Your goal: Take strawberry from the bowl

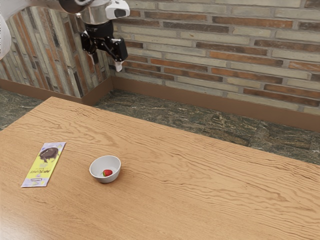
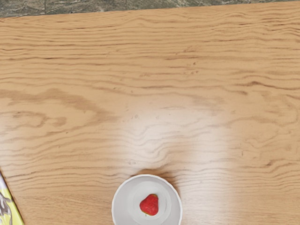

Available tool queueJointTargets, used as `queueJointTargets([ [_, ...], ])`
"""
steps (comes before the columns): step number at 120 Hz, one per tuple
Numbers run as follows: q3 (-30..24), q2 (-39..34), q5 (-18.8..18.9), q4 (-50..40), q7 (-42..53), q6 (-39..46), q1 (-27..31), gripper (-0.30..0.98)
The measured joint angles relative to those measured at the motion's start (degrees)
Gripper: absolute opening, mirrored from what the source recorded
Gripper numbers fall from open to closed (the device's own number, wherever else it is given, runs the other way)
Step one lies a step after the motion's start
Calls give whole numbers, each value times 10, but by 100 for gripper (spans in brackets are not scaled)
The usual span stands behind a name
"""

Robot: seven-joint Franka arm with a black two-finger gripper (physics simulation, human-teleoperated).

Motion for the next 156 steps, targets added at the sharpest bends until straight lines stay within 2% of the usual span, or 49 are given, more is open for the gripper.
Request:
queueJointTargets([
  [43,-2,33,1,-35,-9,10,-15,69],
  [105,3,-12,-22,-334,-25,256,-14,68],
  [128,26,-39,-35,-414,-28,304,-14,55],
  [156,51,-36,-37,-470,-27,323,-10,44],
])
